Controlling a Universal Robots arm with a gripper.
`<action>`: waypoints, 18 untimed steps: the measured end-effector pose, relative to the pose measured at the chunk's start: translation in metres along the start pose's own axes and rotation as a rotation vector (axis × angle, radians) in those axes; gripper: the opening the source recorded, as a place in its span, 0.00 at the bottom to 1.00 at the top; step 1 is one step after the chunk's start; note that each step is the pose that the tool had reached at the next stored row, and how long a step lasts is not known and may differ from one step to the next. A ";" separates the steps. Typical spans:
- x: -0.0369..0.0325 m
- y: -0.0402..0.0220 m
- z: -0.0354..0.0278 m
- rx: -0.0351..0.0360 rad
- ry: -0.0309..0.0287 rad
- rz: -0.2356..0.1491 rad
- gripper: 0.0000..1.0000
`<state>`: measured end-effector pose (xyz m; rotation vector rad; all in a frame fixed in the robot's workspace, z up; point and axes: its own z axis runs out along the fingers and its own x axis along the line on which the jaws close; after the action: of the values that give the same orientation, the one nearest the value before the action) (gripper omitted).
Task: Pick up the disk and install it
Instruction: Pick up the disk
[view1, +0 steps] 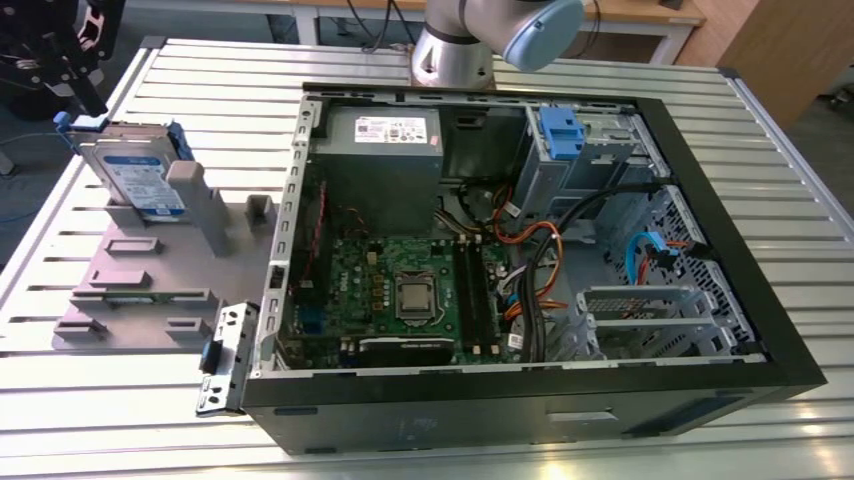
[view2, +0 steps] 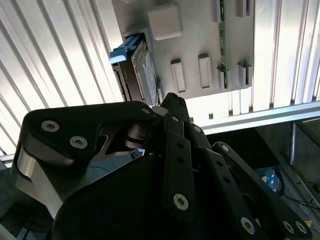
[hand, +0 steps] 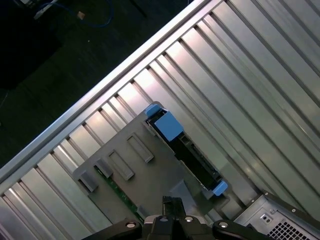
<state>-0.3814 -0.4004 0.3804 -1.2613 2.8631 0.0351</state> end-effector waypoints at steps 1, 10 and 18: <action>0.0000 0.0000 0.0000 0.0000 0.0000 -0.001 0.11; 0.0000 0.0000 0.0000 -0.0003 0.0002 -0.017 0.11; 0.0000 0.0000 0.0000 -0.0006 0.0005 -0.031 0.11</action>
<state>-0.3814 -0.4004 0.3804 -1.3050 2.8438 0.0354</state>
